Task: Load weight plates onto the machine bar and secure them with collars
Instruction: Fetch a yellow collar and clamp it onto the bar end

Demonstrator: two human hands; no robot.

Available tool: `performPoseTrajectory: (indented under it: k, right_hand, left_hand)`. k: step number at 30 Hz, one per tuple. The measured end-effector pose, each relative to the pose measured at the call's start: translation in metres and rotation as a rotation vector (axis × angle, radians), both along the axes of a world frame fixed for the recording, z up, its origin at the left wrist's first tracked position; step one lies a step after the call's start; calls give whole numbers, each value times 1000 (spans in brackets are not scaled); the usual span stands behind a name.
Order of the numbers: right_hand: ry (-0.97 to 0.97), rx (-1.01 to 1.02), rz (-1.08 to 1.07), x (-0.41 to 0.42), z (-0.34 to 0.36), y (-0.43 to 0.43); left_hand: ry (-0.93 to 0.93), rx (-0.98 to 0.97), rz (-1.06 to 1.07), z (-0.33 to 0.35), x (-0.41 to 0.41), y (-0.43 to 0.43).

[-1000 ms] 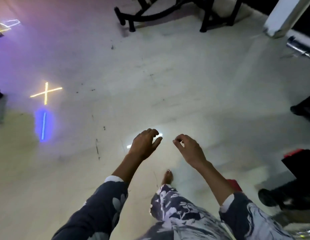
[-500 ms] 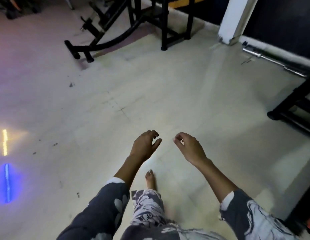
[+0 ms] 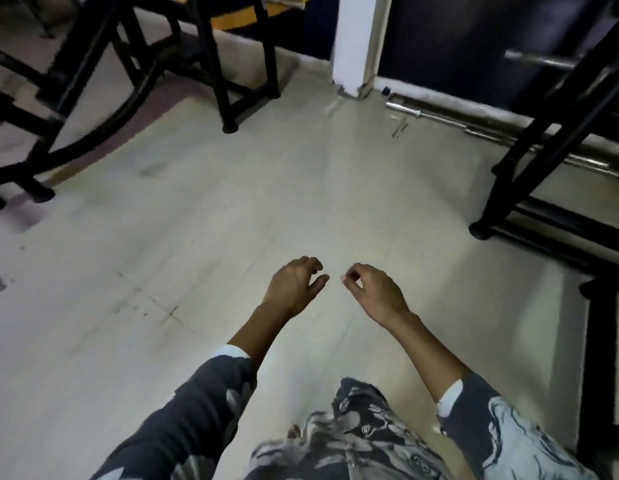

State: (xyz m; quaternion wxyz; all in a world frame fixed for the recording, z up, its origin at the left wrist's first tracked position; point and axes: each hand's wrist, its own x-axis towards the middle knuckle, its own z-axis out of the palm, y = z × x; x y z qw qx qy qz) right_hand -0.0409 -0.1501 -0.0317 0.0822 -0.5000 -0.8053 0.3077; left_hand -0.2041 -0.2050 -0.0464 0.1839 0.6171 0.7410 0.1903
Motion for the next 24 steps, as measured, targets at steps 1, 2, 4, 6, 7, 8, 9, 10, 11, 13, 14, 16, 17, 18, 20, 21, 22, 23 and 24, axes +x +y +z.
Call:
performPoseTrajectory:
  k: [1,2,4,6,7,8,9,10,11,13,14,16,17,18,20,21,22,23,24]
  right_hand:
    - [7,-1,-40,-6,-1,21]
    - [20,-2,-84,-12,-3,42]
    - [40,-1,-155,-22,-7,85]
    - [56,5,-210,-31,-13,135]
    - [72,9,-235,-36,-13,162]
    - [86,10,-255,-39,-12,184]
    - [101,7,-280,-43,-10,213]
    - [120,6,-305,-45,-8,239]
    - [138,7,-334,-47,-7,264]
    - [145,10,-370,-49,0,308]
    - [147,14,-381,-50,3,332]
    - [156,28,-416,-51,10,376]
    - [160,36,-436,-50,16,397]
    - [171,51,-455,-48,20,416]
    - [174,69,-512,-39,28,461]
    - [169,78,-531,-37,30,473]
    - [174,92,-592,-29,27,501]
    - [184,114,-645,-24,27,524]
    - [183,132,-654,-21,29,535]
  left_hand:
    - [9,-7,-40,0,-7,25]
    - [16,-11,-73,-1,-15,50]
    - [24,-3,-130,-3,-28,99]
    - [33,19,-166,-4,-40,155]
    - [36,33,-179,-2,-47,185]
    - [36,41,-188,1,-52,210]
    - [38,44,-199,6,-57,240]
    - [44,44,-217,9,-61,267]
    - [55,42,-242,12,-65,294]
    - [76,43,-283,23,-71,344]
    - [83,56,-300,27,-73,372]
    - [82,82,-333,36,-75,426]
    - [72,99,-349,42,-73,452]
    - [59,119,-362,47,-72,476]
    - [53,152,-408,53,-63,535]
    - [48,146,-419,55,-60,551]
    - [40,139,-468,53,-50,589]
    - [42,145,-514,50,-42,620]
    - [52,168,-536,52,-38,635]
